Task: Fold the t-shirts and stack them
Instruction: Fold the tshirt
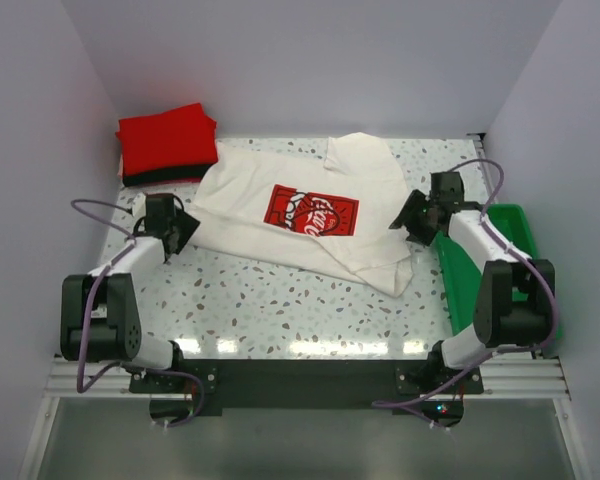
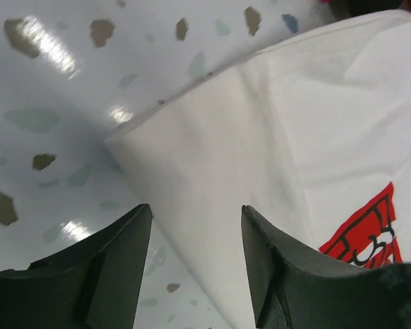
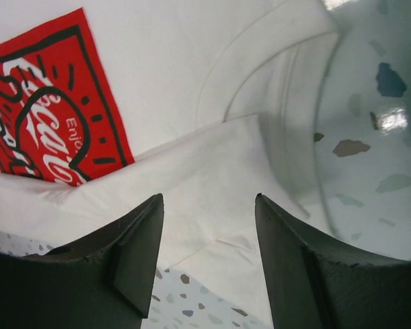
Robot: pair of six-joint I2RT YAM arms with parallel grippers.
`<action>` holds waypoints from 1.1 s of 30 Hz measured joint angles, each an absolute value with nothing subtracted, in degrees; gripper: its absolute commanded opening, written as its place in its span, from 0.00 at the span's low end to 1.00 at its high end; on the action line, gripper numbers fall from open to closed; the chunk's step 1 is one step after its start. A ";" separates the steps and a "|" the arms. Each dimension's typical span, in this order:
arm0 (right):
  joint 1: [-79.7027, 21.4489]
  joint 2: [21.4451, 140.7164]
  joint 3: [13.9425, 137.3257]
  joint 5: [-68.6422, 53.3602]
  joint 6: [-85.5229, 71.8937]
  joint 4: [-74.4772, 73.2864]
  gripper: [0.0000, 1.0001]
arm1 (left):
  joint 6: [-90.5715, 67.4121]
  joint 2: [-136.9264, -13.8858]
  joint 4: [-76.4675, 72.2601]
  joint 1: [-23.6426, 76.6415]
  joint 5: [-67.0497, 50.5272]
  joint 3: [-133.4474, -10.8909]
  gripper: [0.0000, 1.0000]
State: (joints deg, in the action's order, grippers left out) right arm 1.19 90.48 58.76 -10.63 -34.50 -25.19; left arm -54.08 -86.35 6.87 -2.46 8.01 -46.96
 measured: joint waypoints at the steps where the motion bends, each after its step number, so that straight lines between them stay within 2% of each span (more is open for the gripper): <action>1: -0.45 89.01 58.54 -9.41 -34.52 -25.69 0.59 | -54.74 -83.94 6.13 -2.44 8.27 -43.75 0.60; 6: -9.76 82.41 55.16 -5.58 -35.18 -25.82 0.58 | -57.43 -79.83 1.69 -2.44 9.37 -32.03 0.60; 10: -13.80 82.63 52.23 -4.80 -36.71 -25.74 0.57 | -57.93 -80.93 -1.34 -2.44 9.63 -31.97 0.60; 21: -16.88 86.43 48.25 -5.28 -41.17 -22.98 0.57 | -58.00 -83.02 -5.89 -2.44 10.81 -31.99 0.58; 33: -17.10 89.36 47.11 -7.07 -42.85 -19.42 0.55 | -58.00 -84.88 -8.27 -2.44 12.32 -32.05 0.45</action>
